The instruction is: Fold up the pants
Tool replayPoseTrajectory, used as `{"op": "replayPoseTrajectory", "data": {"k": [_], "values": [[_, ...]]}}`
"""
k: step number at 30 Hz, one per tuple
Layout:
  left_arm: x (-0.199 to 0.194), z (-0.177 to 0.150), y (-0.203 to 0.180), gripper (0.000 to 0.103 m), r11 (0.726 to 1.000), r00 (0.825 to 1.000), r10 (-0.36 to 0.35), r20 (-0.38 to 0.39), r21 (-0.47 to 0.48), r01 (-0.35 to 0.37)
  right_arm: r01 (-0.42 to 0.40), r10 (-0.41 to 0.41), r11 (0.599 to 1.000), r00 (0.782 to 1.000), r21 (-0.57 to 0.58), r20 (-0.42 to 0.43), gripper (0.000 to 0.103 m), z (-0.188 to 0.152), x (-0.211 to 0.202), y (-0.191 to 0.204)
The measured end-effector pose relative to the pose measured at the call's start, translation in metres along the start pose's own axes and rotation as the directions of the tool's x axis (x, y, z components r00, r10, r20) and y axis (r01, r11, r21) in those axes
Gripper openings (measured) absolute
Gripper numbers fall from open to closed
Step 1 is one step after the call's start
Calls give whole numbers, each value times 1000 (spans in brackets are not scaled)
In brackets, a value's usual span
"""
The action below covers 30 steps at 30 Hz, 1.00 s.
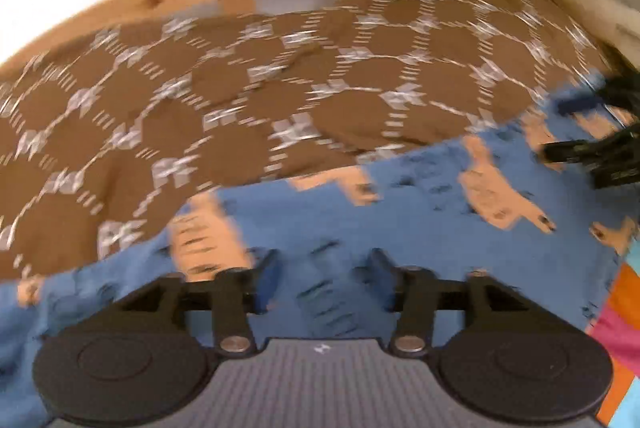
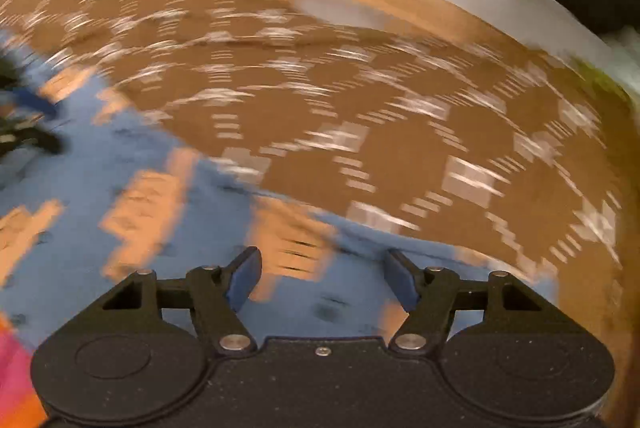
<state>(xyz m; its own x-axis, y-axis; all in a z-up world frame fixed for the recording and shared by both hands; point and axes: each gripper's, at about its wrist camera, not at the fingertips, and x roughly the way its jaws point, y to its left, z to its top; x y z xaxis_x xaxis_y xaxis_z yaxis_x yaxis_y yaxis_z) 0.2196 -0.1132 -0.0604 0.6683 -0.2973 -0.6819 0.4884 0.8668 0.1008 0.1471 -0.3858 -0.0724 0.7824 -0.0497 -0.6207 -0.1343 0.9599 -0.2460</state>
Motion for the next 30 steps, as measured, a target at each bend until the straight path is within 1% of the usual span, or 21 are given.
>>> {"op": "replayPoseTrajectory", "data": {"k": [1, 2, 3, 4, 5, 7, 9, 11, 12, 13, 14, 15, 16, 17, 19, 21, 23, 26, 27, 28, 30], "values": [[-2, -2, 11, 70, 999, 1000, 31, -5, -34, -31, 22, -22, 999, 1000, 41, -2, 65, -2, -2, -13], [-5, -3, 22, 70, 997, 998, 59, -10, -55, -59, 49, -49, 996, 999, 74, -4, 57, -4, -7, -25], [-8, -4, 29, 68, 994, 996, 88, -20, -69, -89, 62, -62, 994, 998, 86, -1, 53, -6, -14, -31], [-15, -6, 36, 64, 989, 993, 111, -29, -91, -113, 82, -83, 993, 997, 87, 1, 56, -7, -23, -33], [-21, -8, 41, 64, 989, 995, 99, -26, -112, -102, 101, -102, 991, 995, 84, 11, 62, -8, -35, -28], [-37, -15, 46, 68, 985, 999, 35, -5, -170, -35, 37, -39, 998, 999, 57, 38, 72, -12, -58, -9], [-46, -24, 39, 73, 984, 1000, -13, 4, -179, 13, -48, 46, 998, 998, 35, 49, 72, -19, -73, 15], [-45, -32, 30, 75, 990, 1000, -13, -27, -143, 9, -113, 113, 994, 994, 10, 15, 73, -26, -76, 41], [-42, -39, 25, 75, 994, 998, 4, -60, -107, -11, -115, 115, 993, 993, -6, -13, 73, -30, -74, 51], [-39, -43, 24, 75, 996, 996, 39, -86, -71, -45, -96, 96, 995, 995, -18, -41, 73, -35, -70, 57], [-43, -46, 27, 76, 996, 995, 56, -78, -60, -61, -74, 74, 997, 996, -10, -55, 74, -40, -69, 58], [-49, -48, 34, 76, 995, 995, 66, -72, -75, -71, -60, 62, 997, 997, 37, -49, 77, -46, -71, 50], [-54, -50, 43, 76, 992, 994, 79, -74, -97, -86, -34, 40, 994, 998, 104, -57, 83, -48, -72, 39], [-59, -52, 52, 76, 987, 993, 97, -74, -123, -106, -3, 15, 985, 997, 171, -71, 85, -51, -75, 27], [-70, -50, 73, 75, 970, 988, 141, -60, -191, -150, 14, 5, 966, 997, 260, -73, 85, -55, -81, 9], [-78, -43, 89, 76, 954, 983, 181, -21, -238, -180, 31, -12, 963, 997, 269, -73, 85, -58, -84, 3], [-76, -37, 104, 76, 927, 964, 262, -41, -266, -263, 45, -26, 966, 997, 255, -79, 86, -61, -83, 5], [-75, -39, 110, 76, 915, 965, 255, -61, -308, -261, 53, -37, 954, 997, 295, -62, 86, -65, -88, 5], [-77, -37, 102, 82, 914, 963, 262, -66, -302, -269, 60, -49, 947, 998, 315, -43, 86, -64, -93, 4], [-78, -35, 92, 87, 919, 965, 255, -63, -296, -262, 69, -68, 941, 998, 332, -15, 86, -65, -100, 2], [-79, -27, 71, 88, 938, 980, 195, -28, -286, -195, 104, -120, 928, 993, 359, 22, 86, -68, -112, 0]]}}
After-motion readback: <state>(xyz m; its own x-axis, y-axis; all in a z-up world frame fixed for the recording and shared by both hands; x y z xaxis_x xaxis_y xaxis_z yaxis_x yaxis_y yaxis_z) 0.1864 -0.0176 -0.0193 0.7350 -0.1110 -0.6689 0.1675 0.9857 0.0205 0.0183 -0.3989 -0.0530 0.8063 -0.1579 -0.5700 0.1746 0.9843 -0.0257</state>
